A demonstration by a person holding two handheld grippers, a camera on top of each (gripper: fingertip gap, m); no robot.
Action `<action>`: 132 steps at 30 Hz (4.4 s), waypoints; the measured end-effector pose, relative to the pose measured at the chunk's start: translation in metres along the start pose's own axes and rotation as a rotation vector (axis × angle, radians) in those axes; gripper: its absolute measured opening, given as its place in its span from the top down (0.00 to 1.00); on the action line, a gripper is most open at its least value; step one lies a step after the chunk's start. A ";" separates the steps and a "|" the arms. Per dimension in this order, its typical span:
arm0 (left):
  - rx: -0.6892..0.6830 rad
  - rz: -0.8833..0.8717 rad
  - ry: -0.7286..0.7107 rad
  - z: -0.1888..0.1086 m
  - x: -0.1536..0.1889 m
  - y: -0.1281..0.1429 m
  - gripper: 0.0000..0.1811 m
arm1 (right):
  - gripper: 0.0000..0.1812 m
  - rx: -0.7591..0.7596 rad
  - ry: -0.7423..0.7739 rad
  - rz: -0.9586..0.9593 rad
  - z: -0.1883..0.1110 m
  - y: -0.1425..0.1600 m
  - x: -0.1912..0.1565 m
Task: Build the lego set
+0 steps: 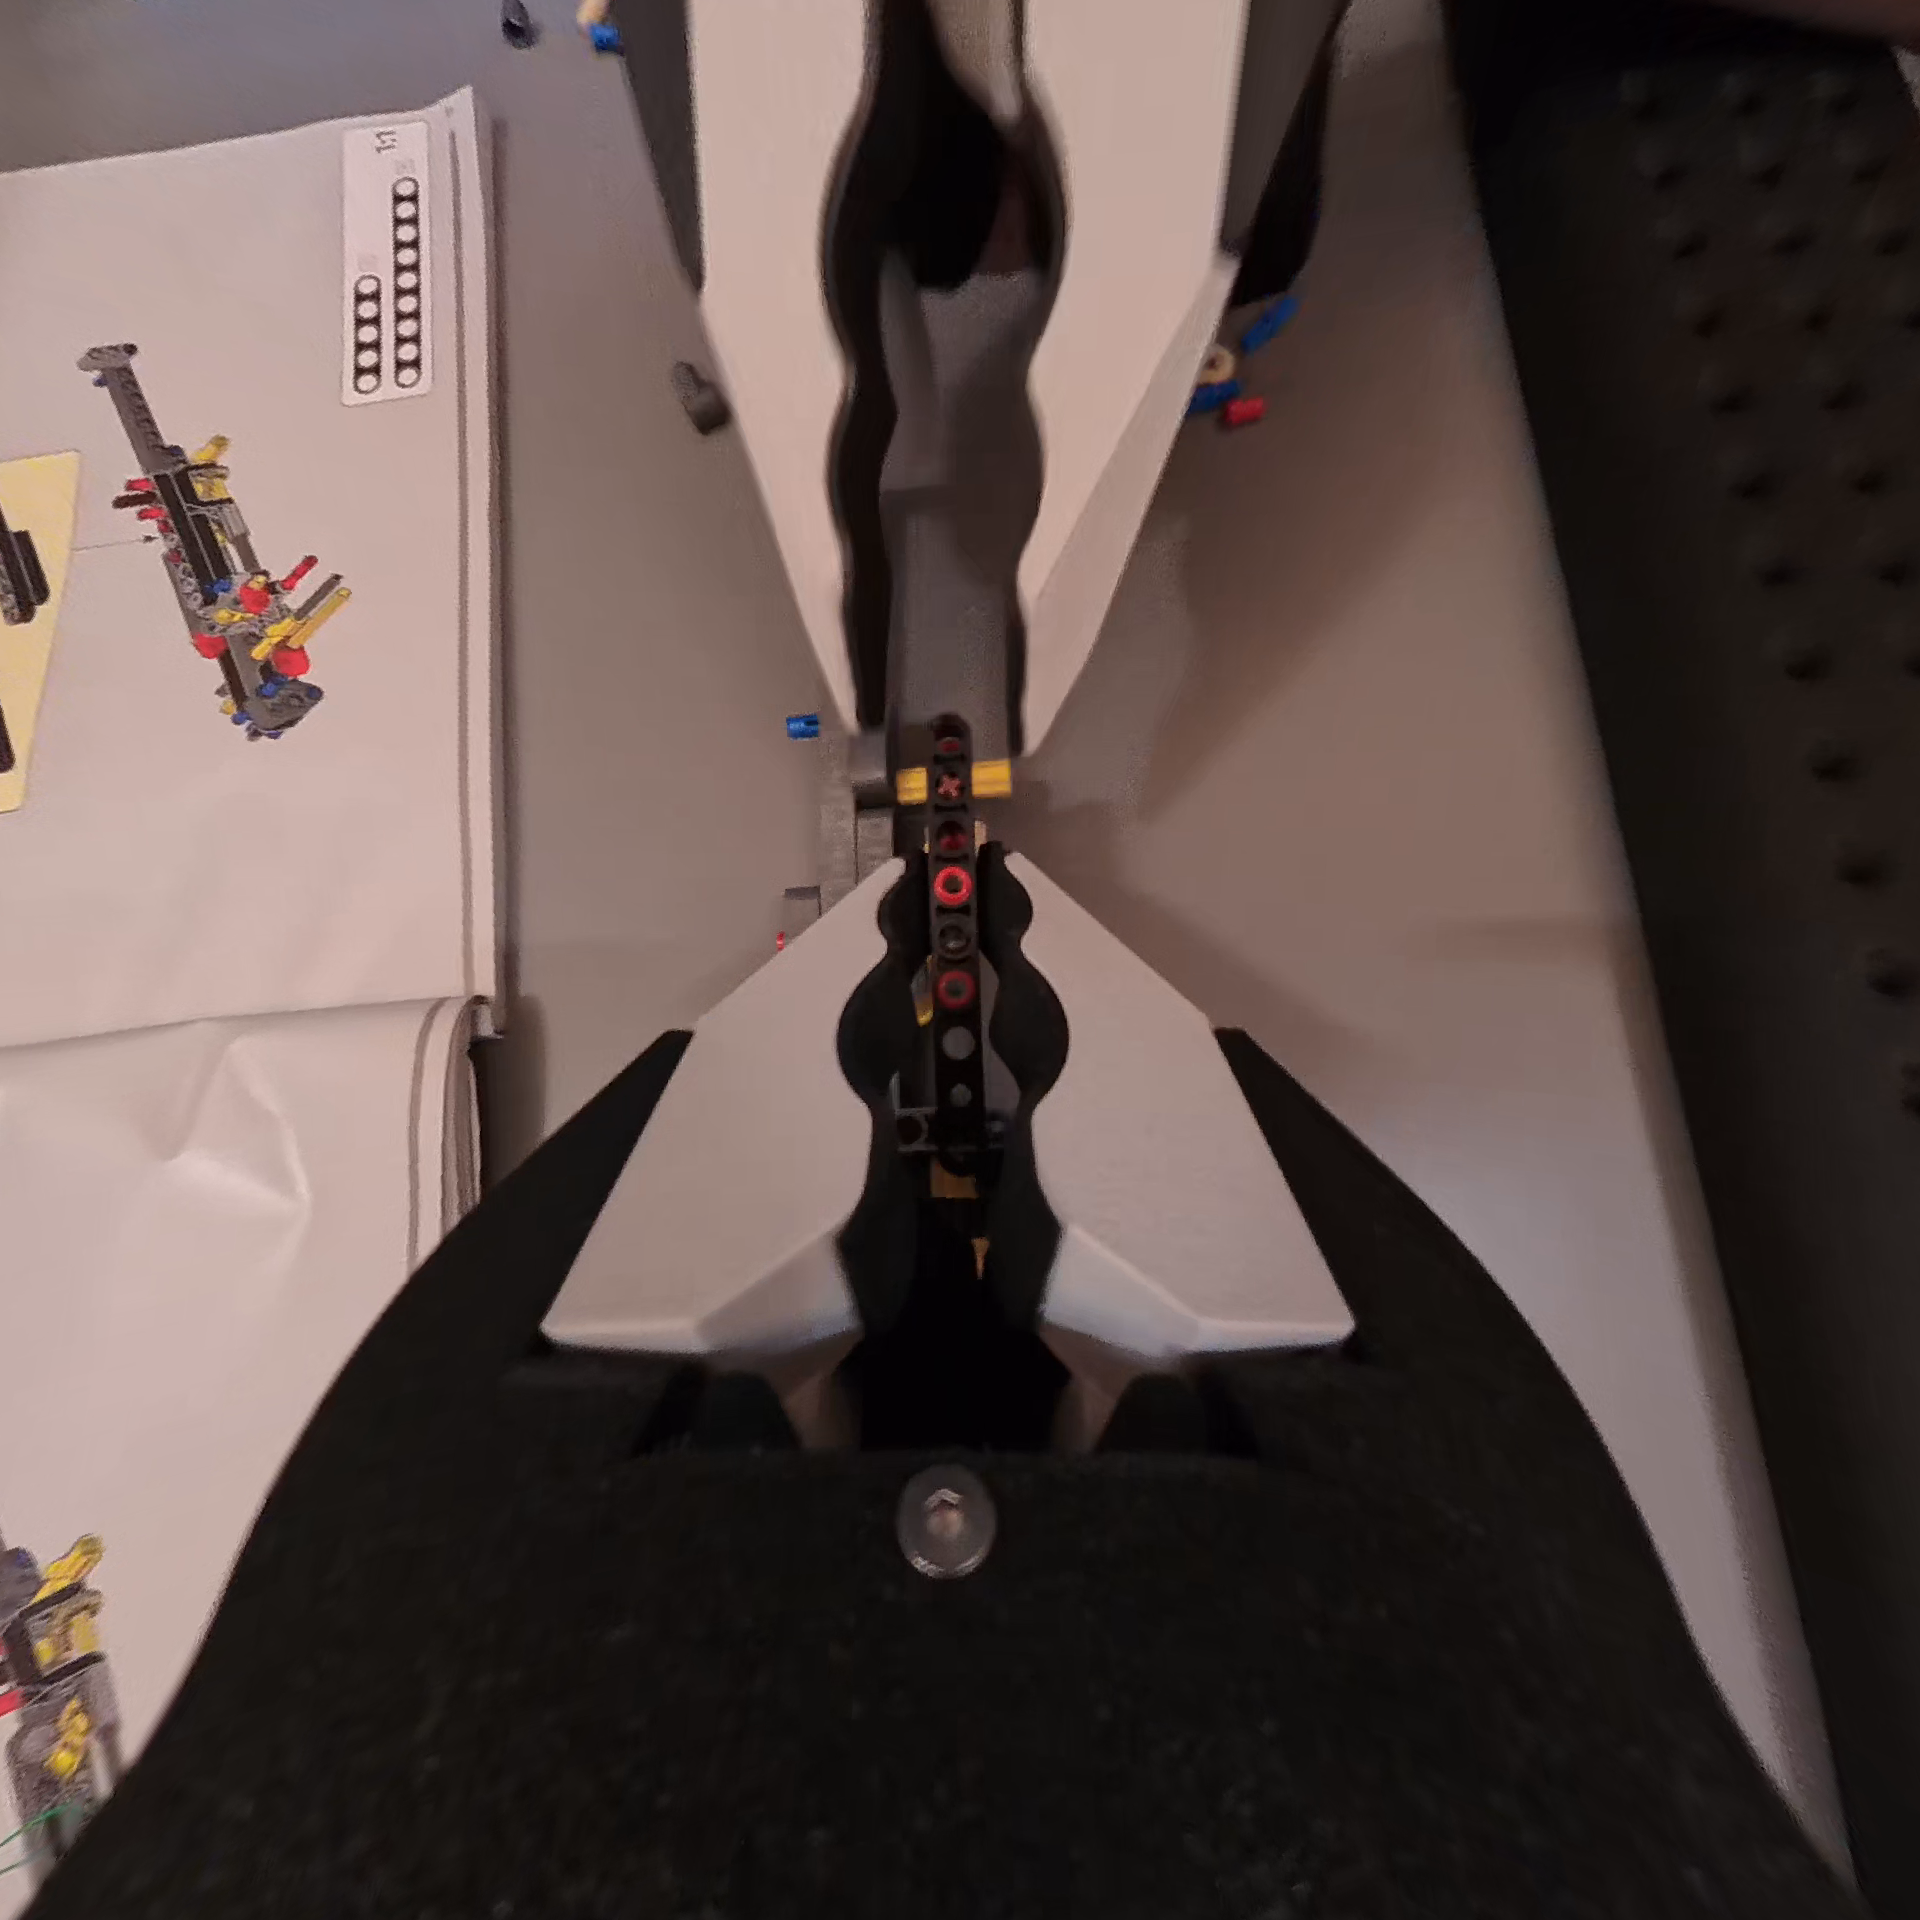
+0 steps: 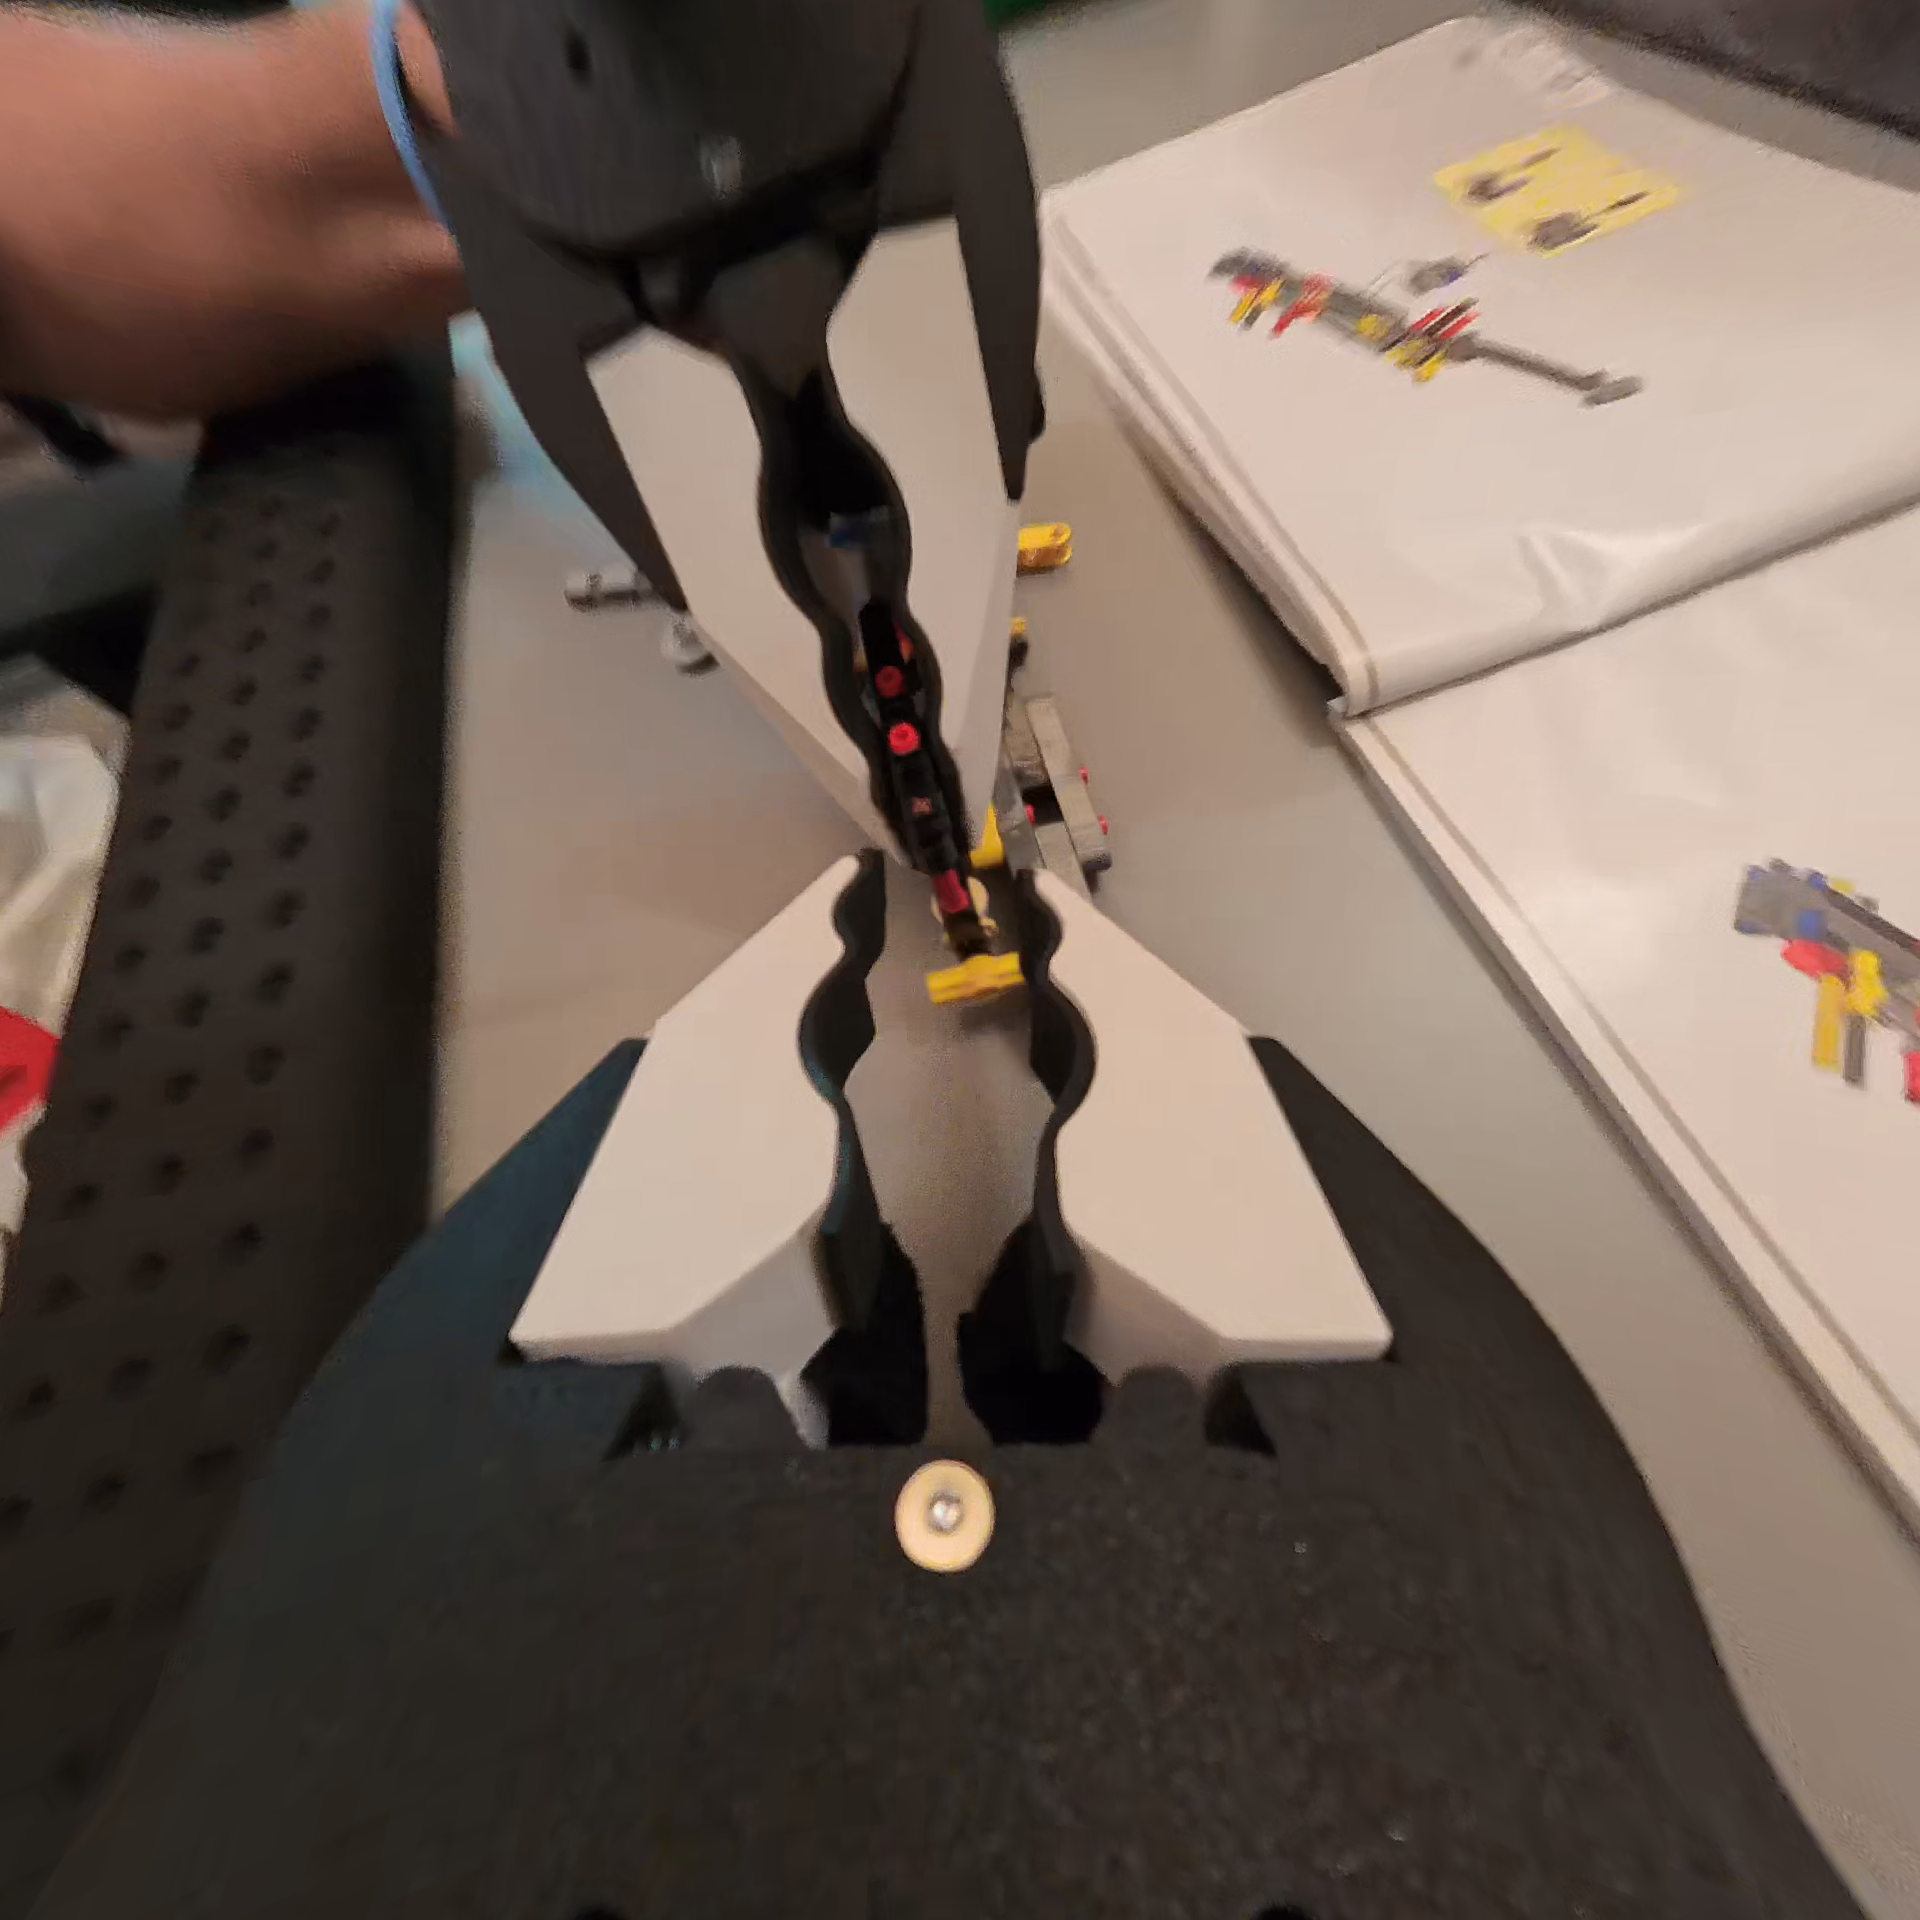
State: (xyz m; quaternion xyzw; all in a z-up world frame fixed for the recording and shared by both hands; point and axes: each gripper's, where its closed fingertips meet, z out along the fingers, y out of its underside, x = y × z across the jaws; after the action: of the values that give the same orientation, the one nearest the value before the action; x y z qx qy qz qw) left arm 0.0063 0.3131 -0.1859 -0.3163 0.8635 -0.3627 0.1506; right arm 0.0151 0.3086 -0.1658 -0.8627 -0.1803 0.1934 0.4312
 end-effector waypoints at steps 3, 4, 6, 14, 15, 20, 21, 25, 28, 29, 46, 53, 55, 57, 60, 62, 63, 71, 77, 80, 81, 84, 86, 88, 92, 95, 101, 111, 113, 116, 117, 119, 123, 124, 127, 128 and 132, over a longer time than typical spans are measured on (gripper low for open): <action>0.033 -0.071 0.041 0.002 0.001 -0.003 0.97 | 0.84 0.111 0.094 0.140 -0.028 -0.012 -0.003; 0.046 -0.102 0.059 0.002 0.001 -0.004 0.96 | 0.81 0.130 0.126 0.201 -0.034 -0.011 -0.005; 0.071 -0.158 0.066 0.001 -0.002 -0.007 0.96 | 0.78 0.089 0.181 0.343 -0.038 0.006 -0.009; 0.168 -0.257 0.068 -0.006 -0.010 -0.018 0.97 | 0.60 0.169 0.143 0.807 -0.010 0.012 -0.007; 0.180 -0.257 0.059 -0.007 -0.011 -0.019 0.97 | 0.59 0.216 0.148 0.843 -0.009 0.007 -0.002; 0.252 -0.285 -0.040 -0.013 -0.021 -0.028 0.97 | 0.56 0.433 0.099 0.990 -0.001 -0.015 0.011; 0.267 -0.291 -0.050 -0.015 -0.022 -0.030 0.97 | 0.55 0.466 0.088 1.003 0.001 -0.020 0.013; 0.293 -0.269 -0.096 -0.018 -0.023 -0.037 0.97 | 0.54 0.591 0.053 1.019 0.006 -0.038 0.019; 0.305 -0.263 -0.116 -0.015 -0.020 -0.040 0.97 | 0.61 0.653 0.038 1.060 0.007 -0.042 0.027; 0.306 -0.260 -0.118 -0.014 -0.018 -0.041 0.97 | 0.68 0.650 0.046 1.054 0.008 -0.041 0.028; 0.485 -0.123 -0.383 -0.035 -0.026 -0.074 0.97 | 0.71 0.649 0.118 0.762 -0.019 -0.078 0.029; 0.491 -0.128 -0.423 -0.033 -0.028 -0.078 0.97 | 0.71 0.850 0.108 0.811 -0.033 -0.083 0.035; 0.498 -0.134 -0.413 -0.033 -0.027 -0.079 0.97 | 0.66 0.856 0.147 0.783 -0.036 -0.080 0.037; 0.504 -0.143 -0.410 -0.034 -0.027 -0.079 0.97 | 0.60 0.844 0.170 0.776 -0.036 -0.076 0.039; 0.510 -0.165 -0.418 -0.035 -0.029 -0.078 0.97 | 0.56 0.826 0.249 0.755 -0.038 -0.069 0.040; 0.534 -0.204 -0.397 -0.037 -0.031 -0.078 0.97 | 0.55 0.803 0.310 0.737 -0.039 -0.065 0.038; 0.545 -0.216 -0.394 -0.038 -0.032 -0.078 0.97 | 0.55 0.804 0.330 0.736 -0.042 -0.064 0.037; 0.598 -0.270 -0.394 -0.046 -0.037 -0.079 0.97 | 0.53 0.740 0.443 0.678 -0.041 -0.065 0.028; 0.656 -0.236 -0.382 -0.054 -0.027 -0.091 0.97 | 0.51 0.760 0.365 0.611 -0.041 -0.082 0.025; 0.679 -0.265 -0.328 -0.055 -0.025 -0.093 0.96 | 0.52 0.773 0.309 0.579 -0.043 -0.086 0.023; 0.667 -0.257 -0.263 -0.050 -0.017 -0.095 0.97 | 0.55 0.769 0.272 0.554 -0.041 -0.088 0.019; 0.649 -0.283 -0.198 -0.041 -0.008 -0.096 0.97 | 0.60 0.780 0.119 0.534 -0.032 -0.096 0.008; 0.627 -0.286 -0.227 -0.041 -0.014 -0.093 0.97 | 0.63 0.756 0.135 0.542 -0.032 -0.092 0.014; 0.662 -0.334 -0.233 -0.046 -0.020 -0.093 0.97 | 0.62 0.718 0.143 0.553 -0.029 -0.089 0.014; 0.693 -0.380 -0.237 -0.049 -0.027 -0.090 0.97 | 0.55 0.626 0.276 0.601 -0.027 -0.078 0.023; 0.738 -0.433 -0.196 -0.055 -0.030 -0.092 0.97 | 0.53 0.641 0.278 0.634 -0.034 -0.077 0.022; 0.899 -0.611 -0.067 -0.076 -0.042 -0.093 0.96 | 0.55 0.597 0.356 0.589 -0.052 -0.067 0.021; 0.938 -0.713 0.009 -0.080 -0.048 -0.087 0.97 | 0.53 0.570 0.367 0.502 -0.049 -0.104 -0.005; 0.920 -0.674 0.000 -0.077 -0.042 -0.091 0.97 | 0.52 0.546 0.370 0.517 -0.044 -0.101 -0.001; 0.896 -0.591 -0.044 -0.075 -0.033 -0.097 0.97 | 0.52 0.591 0.322 0.561 -0.044 -0.109 -0.003; 0.891 -0.563 -0.069 -0.075 -0.031 -0.099 0.97 | 0.52 0.598 0.319 0.572 -0.044 -0.110 -0.003; 0.881 -0.512 -0.127 -0.077 -0.029 -0.102 0.97 | 0.53 0.615 0.304 0.587 -0.045 -0.114 -0.003; 0.807 -0.390 -0.351 -0.080 -0.031 -0.101 0.97 | 0.64 0.628 0.316 0.628 -0.046 -0.110 0.003; 0.783 -0.363 -0.407 -0.079 -0.030 -0.101 0.97 | 0.65 0.642 0.321 0.646 -0.045 -0.110 0.005; 0.766 -0.308 -0.506 -0.082 -0.029 -0.104 0.97 | 0.71 0.656 0.318 0.662 -0.039 -0.110 0.005; 0.760 -0.301 -0.523 -0.083 -0.030 -0.104 0.97 | 0.71 0.674 0.325 0.664 -0.039 -0.110 0.005; 0.744 -0.296 -0.557 -0.083 -0.030 -0.104 0.97 | 0.72 0.724 0.343 0.675 -0.041 -0.112 0.006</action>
State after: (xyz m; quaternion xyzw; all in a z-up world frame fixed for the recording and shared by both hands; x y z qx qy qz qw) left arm 0.0337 0.3210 -0.0527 -0.4455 0.5477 -0.5660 0.4257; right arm 0.0244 0.3472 -0.0536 -0.6878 0.2592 0.2273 0.6388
